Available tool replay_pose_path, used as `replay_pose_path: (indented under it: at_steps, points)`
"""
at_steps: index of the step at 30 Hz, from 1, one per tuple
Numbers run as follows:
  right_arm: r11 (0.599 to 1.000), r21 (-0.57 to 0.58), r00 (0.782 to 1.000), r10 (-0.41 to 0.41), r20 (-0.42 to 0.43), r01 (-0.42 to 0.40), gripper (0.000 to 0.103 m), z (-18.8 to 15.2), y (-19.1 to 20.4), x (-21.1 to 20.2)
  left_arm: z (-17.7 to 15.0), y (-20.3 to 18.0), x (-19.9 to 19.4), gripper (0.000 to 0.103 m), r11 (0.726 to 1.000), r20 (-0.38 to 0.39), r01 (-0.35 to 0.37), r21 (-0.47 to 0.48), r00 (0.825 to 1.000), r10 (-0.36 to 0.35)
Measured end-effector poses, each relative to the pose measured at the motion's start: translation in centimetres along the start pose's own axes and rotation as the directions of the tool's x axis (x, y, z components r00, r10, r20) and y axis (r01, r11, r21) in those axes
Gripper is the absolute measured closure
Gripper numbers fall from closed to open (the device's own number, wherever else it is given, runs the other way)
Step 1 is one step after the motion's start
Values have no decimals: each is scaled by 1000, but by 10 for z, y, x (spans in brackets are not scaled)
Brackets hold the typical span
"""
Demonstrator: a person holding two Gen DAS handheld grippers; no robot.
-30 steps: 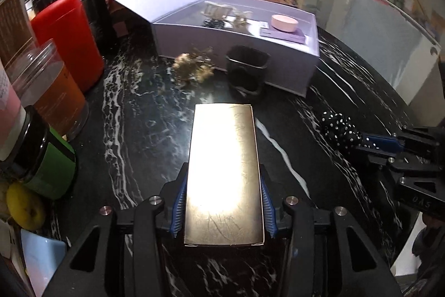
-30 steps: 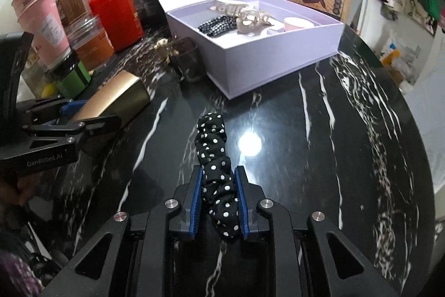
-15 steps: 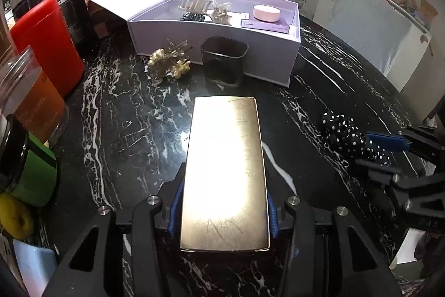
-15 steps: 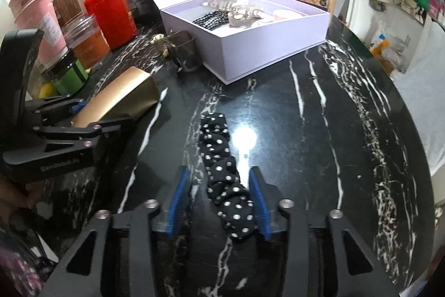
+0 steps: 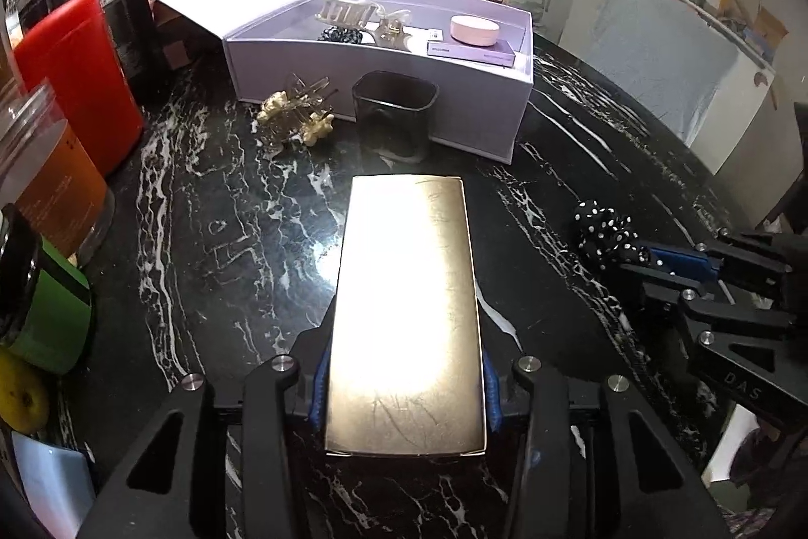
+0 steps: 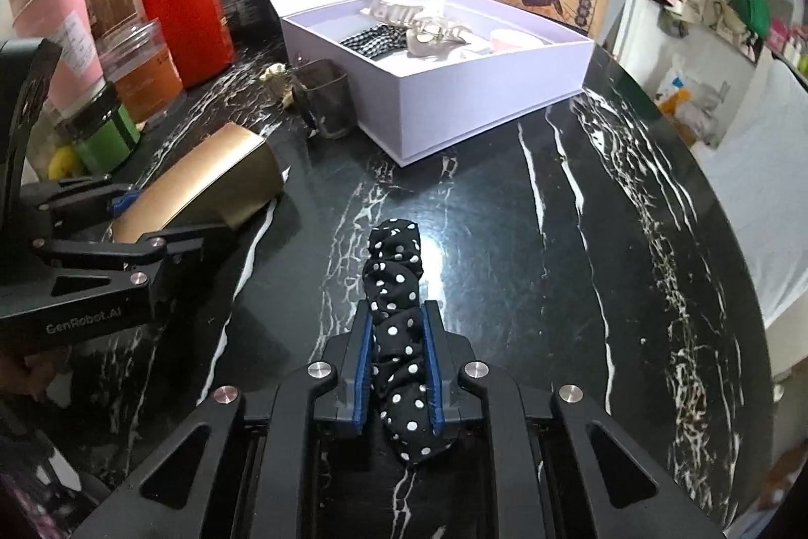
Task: Organize rigid objects
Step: 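Lift and carry the gold case with the left tool while the right tool carries the scrunchie to the box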
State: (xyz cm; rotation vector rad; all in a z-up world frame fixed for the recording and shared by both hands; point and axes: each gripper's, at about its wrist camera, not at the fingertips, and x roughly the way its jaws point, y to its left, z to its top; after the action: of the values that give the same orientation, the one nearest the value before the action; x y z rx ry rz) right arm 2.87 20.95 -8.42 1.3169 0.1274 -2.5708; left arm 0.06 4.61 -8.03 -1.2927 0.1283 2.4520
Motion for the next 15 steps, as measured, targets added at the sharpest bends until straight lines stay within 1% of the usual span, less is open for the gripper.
replay_pose_path:
  at_steps: [3, 7, 11, 15]
  points:
    - [1000, 17, 1000, 11, 6, -11, 86, -1, -1, -3, -2, 5, -4, 59, 999, -3, 21, -38, 1000, -21]
    - [999, 27, 999, 25, 20, -26, 86, -4, -1, -9, -6, 4, -10, 59, 999, 5, 10, -36, 1000, -10]
    - [999, 24, 999, 26, 38, -26, 86, -7, 2, -18, -6, 4, -17, 59, 998, 19, 28, -52, 999, -27]
    - [999, 33, 997, 40, 67, -42, 86, -10, 4, -31, -3, -3, -30, 59, 999, 50, 19, -31, 999, -17]
